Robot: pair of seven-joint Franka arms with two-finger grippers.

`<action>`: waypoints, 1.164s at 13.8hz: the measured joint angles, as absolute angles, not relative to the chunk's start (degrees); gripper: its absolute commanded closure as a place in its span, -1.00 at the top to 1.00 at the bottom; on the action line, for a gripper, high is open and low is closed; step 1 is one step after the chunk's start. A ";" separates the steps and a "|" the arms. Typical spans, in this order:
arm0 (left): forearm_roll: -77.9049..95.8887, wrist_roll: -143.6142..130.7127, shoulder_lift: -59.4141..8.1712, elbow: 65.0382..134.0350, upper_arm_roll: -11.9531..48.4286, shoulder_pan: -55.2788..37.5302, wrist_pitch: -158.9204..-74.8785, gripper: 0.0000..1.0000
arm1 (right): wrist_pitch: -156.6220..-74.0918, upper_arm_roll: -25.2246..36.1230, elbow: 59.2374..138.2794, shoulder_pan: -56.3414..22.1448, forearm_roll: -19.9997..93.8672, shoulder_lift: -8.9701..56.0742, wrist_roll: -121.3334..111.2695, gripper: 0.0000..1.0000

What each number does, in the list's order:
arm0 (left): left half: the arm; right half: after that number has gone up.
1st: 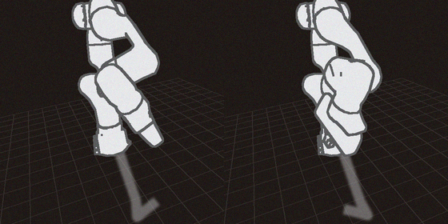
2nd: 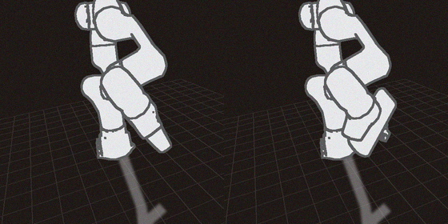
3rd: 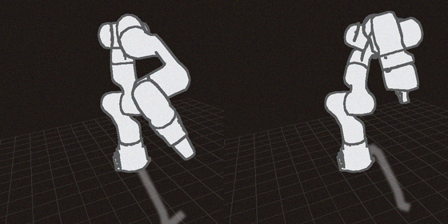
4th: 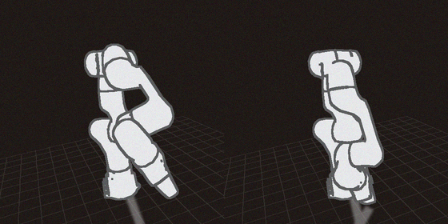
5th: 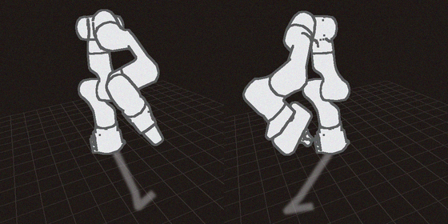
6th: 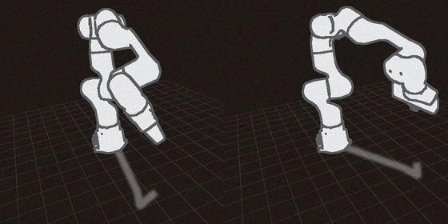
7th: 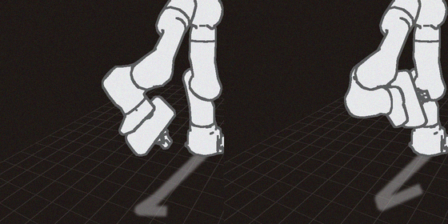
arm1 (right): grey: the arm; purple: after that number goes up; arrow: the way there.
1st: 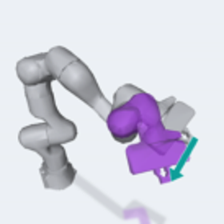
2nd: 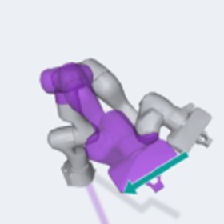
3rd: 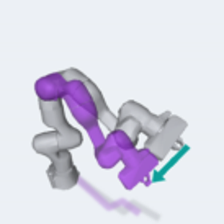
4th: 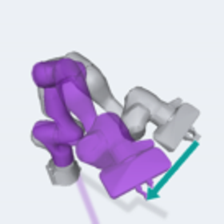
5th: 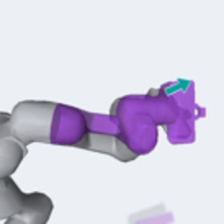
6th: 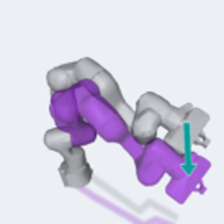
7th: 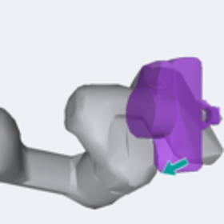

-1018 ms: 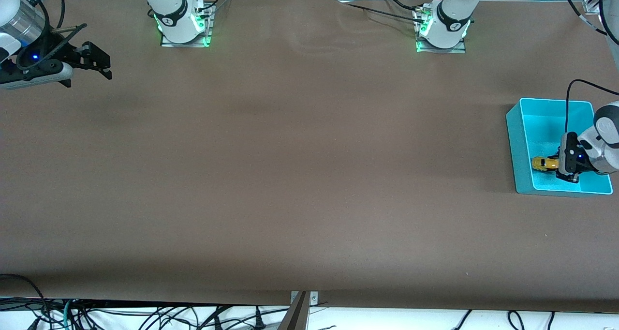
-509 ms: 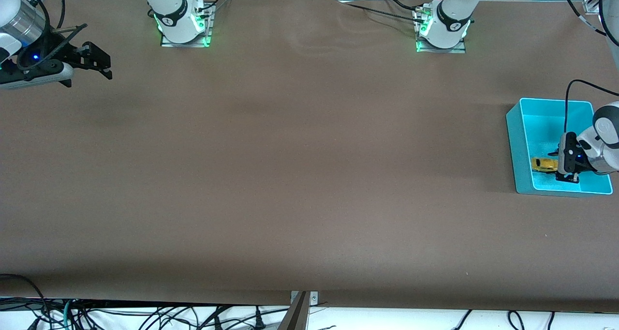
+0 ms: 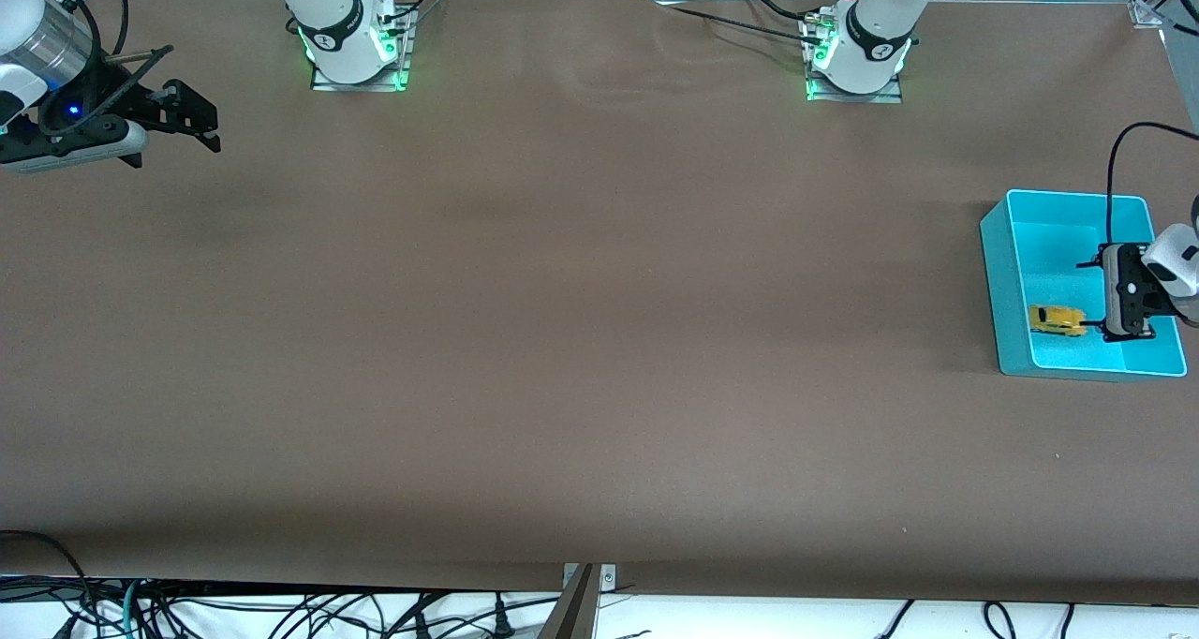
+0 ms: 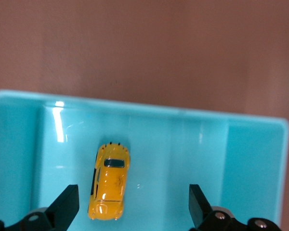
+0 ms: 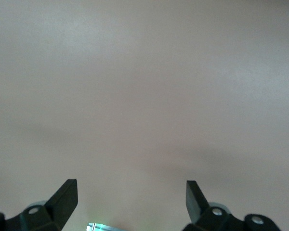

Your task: Wind and store yellow beetle car

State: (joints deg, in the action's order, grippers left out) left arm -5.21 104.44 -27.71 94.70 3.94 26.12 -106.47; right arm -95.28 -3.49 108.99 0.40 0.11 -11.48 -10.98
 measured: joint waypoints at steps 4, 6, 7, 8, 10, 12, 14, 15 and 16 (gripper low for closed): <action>-5.00 88.16 -21.30 89.61 4.16 17.87 -93.59 1.00 | -93.97 -3.48 108.60 0.00 0.11 -11.51 -9.45 1.00; -3.86 79.97 -20.37 86.06 4.72 15.41 -90.83 1.00 | -93.89 -3.48 108.58 -0.13 0.11 -11.51 -9.26 1.00; -2.64 76.06 -19.95 84.94 5.00 14.64 -90.50 1.00 | -93.87 -3.47 108.58 -0.14 0.11 -11.52 -9.26 1.00; -1.59 71.98 -19.31 84.28 5.20 13.76 -90.35 1.00 | -93.86 -3.47 108.58 -0.15 0.11 -11.51 -9.26 1.00; -0.96 62.22 -17.43 83.57 5.40 10.84 -90.27 1.00 | -93.84 -3.45 108.58 -0.18 0.11 -11.52 -9.26 1.00; -0.95 50.13 -14.78 83.37 5.44 6.65 -89.99 1.00 | -93.83 -3.44 108.57 -0.20 0.11 -11.52 -9.26 1.00; -0.61 38.73 -12.76 83.36 5.43 3.98 -89.58 1.00 | -93.83 -3.44 108.56 -0.20 0.11 -11.52 -9.26 1.00; 0.10 34.04 -12.15 83.37 5.39 3.35 -89.54 1.00 | -93.83 -3.44 108.56 -0.20 0.11 -11.52 -9.26 1.00; 0.38 29.49 -11.69 83.37 5.15 2.60 -89.53 1.00 | -93.83 -3.44 108.56 -0.21 0.11 -11.52 -9.26 1.00</action>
